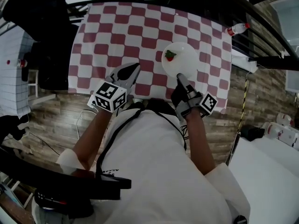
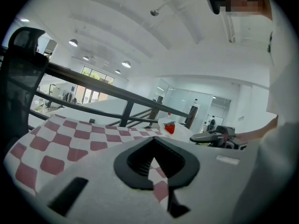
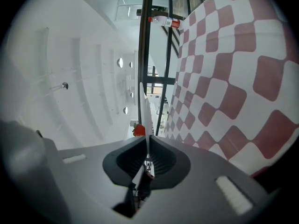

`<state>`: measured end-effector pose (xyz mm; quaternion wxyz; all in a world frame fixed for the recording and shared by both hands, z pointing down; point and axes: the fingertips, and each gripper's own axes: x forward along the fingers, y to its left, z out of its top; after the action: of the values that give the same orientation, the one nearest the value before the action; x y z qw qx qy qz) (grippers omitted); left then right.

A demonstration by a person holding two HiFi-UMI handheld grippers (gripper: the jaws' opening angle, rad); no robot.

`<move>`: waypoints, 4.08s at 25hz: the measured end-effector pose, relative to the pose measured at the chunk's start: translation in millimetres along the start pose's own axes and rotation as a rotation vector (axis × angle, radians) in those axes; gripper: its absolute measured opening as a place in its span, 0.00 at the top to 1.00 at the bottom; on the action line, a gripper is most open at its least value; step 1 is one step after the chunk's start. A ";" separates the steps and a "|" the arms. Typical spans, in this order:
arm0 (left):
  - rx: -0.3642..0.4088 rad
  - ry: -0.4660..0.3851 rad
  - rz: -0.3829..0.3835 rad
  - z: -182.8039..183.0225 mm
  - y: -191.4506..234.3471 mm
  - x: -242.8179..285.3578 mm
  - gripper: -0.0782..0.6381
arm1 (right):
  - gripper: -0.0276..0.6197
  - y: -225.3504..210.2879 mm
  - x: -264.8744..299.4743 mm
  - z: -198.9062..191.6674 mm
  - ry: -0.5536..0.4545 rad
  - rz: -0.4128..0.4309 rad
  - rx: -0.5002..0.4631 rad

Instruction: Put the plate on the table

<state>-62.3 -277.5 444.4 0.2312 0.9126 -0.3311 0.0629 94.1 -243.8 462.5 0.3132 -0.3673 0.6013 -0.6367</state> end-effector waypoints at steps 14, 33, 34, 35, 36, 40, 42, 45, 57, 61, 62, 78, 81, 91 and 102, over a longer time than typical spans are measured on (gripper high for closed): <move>-0.051 -0.019 0.145 7.2 24.7 40.2 0.88 | 0.92 -11.0 70.6 57.0 0.153 -0.002 0.001; -0.116 -0.025 0.301 -3.3 58.1 82.7 0.88 | 0.92 -63.2 148.8 114.9 0.310 -0.041 -0.006; -0.119 -0.025 0.306 -4.4 61.3 84.9 0.88 | 0.92 -67.2 153.5 116.7 0.315 -0.045 -0.004; -0.122 -0.026 0.311 -5.0 64.3 86.9 0.88 | 0.92 -71.2 158.2 118.4 0.320 -0.051 -0.002; -0.125 -0.029 0.317 -5.1 67.3 88.8 0.88 | 0.92 -75.1 162.9 119.9 0.326 -0.056 -0.003; -0.131 -0.038 0.342 -3.6 78.4 96.6 0.88 | 0.92 -89.0 182.2 126.1 0.348 -0.065 -0.007; -0.136 -0.042 0.349 -3.5 82.0 101.3 0.88 | 0.92 -95.0 190.9 130.2 0.353 -0.065 -0.004; -0.146 -0.044 0.357 -5.7 85.7 106.4 0.88 | 0.92 -104.3 203.2 135.8 0.360 -0.061 -0.001; -0.161 -0.049 0.363 -12.8 102.7 129.1 0.88 | 0.92 -135.6 242.0 152.7 0.360 -0.063 0.004; -0.169 -0.045 0.372 -18.8 109.7 133.7 0.88 | 0.92 -149.0 253.2 160.6 0.342 -0.081 0.007; -0.170 -0.044 0.373 -20.5 110.8 134.6 0.88 | 0.92 -151.8 256.4 162.8 0.337 -0.085 0.008; -0.184 -0.034 0.370 -26.7 114.2 140.9 0.88 | 0.92 -167.0 295.5 173.2 0.310 -0.111 0.021; -0.187 -0.031 0.372 -28.2 115.4 138.4 0.88 | 0.92 -168.6 298.2 172.3 0.303 -0.115 0.029; -0.202 -0.020 0.373 -35.2 118.6 133.9 0.88 | 0.92 -175.3 302.0 171.5 0.296 -0.149 0.030; -0.217 -0.027 0.368 -34.7 122.0 131.6 0.88 | 0.92 -180.7 303.3 171.1 0.292 -0.218 0.016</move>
<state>-36.5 -419.4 556.8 0.3084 0.8073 -0.5001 0.0557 84.3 -575.8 671.3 0.1546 -0.3313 0.5922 -0.7181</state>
